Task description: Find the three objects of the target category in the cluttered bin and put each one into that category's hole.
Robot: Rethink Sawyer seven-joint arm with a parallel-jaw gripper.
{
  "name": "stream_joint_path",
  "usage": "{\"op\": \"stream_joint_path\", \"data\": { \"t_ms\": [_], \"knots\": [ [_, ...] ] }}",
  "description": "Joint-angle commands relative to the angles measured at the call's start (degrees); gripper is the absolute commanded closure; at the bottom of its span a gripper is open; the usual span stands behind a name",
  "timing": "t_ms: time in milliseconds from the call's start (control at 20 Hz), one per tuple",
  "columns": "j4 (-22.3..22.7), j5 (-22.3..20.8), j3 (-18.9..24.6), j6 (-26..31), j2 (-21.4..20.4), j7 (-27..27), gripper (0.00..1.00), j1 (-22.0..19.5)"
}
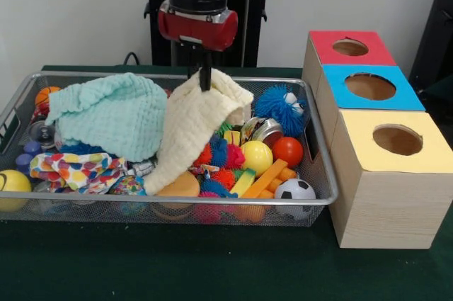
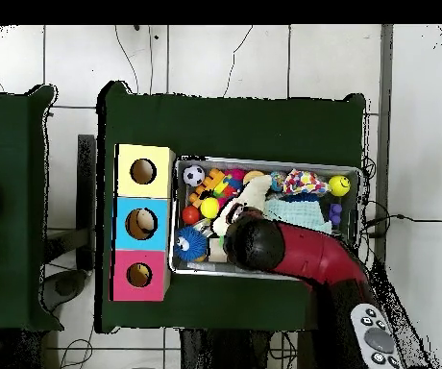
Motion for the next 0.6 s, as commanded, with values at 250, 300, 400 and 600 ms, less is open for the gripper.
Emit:
{"op": "stream_joint_path", "data": {
  "t_ms": [250, 300, 400, 600],
  "knots": [
    [-0.21, -8.12, 1.76, 2.86, -4.81, -6.54, 1.0, -3.99],
    [-0.04, -8.54, 2.15, 2.78, -4.96, -7.03, 1.0, -4.78],
    [0.19, -9.86, 2.35, 2.5, -5.52, -7.6, 1.0, -6.12],
    [0.23, -13.75, -1.42, 3.73, -11.32, -6.79, 1.0, -4.39]
  ]
}}
